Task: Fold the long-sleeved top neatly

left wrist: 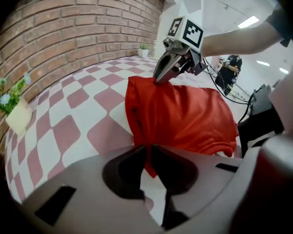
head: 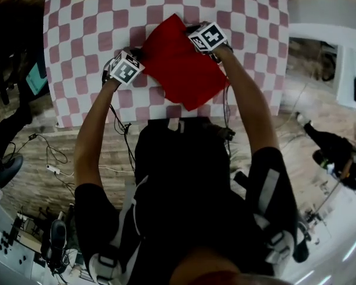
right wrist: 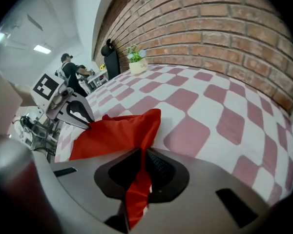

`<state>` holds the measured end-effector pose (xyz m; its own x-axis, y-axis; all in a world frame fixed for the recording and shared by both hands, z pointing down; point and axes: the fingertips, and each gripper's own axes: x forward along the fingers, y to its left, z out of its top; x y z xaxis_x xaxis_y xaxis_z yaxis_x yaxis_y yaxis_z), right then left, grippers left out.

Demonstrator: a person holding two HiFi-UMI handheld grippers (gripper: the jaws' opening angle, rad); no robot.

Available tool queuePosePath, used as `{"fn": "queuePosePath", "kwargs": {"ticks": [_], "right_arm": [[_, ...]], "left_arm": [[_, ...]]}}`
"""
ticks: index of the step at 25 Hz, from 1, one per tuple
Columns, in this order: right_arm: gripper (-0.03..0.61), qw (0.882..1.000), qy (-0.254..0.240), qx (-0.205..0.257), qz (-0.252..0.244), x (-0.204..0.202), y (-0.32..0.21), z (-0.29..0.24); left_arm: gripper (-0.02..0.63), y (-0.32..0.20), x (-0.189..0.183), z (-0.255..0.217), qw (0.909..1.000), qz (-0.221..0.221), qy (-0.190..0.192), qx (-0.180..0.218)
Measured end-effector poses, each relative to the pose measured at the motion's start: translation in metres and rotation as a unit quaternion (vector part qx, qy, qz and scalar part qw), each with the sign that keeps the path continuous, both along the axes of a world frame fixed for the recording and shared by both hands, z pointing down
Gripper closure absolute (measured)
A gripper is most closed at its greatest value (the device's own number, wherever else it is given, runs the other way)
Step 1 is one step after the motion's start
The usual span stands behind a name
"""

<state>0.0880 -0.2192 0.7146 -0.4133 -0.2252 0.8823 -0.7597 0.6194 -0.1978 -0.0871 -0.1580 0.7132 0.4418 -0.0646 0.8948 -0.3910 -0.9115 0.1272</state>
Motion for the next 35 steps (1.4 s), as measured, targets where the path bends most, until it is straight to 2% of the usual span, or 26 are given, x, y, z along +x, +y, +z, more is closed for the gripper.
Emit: {"fn": "queuePosePath", "kwargs": {"ticks": [3, 8, 14, 19, 27, 35], "right_arm": [[0.537, 0.999, -0.008, 0.003, 0.054, 0.03, 0.004, -0.001], [0.537, 0.99, -0.032, 0.011, 0.136, 0.069, 0.015, -0.007], [0.538, 0.979, -0.044, 0.012, 0.2, 0.109, 0.033, -0.012], [0.538, 0.966, -0.059, 0.009, 0.251, 0.138, 0.048, -0.011], [0.537, 0.953, -0.078, 0.01, 0.292, 0.166, 0.061, -0.008], [0.537, 0.951, -0.079, 0.006, 0.298, 0.17, 0.061, 0.003]], "left_arm": [[0.569, -0.016, 0.02, 0.006, 0.9987, 0.049, -0.008, 0.009], [0.569, -0.039, 0.06, 0.0, 0.9951, 0.096, 0.003, 0.026], [0.569, -0.055, 0.099, 0.003, 0.9804, 0.185, -0.028, 0.061], [0.569, -0.065, 0.133, 0.0, 0.9674, 0.234, -0.037, 0.09], [0.569, -0.069, 0.168, -0.002, 0.9586, 0.263, -0.041, 0.101], [0.569, -0.07, 0.174, 0.008, 0.9628, 0.252, -0.041, 0.087]]}}
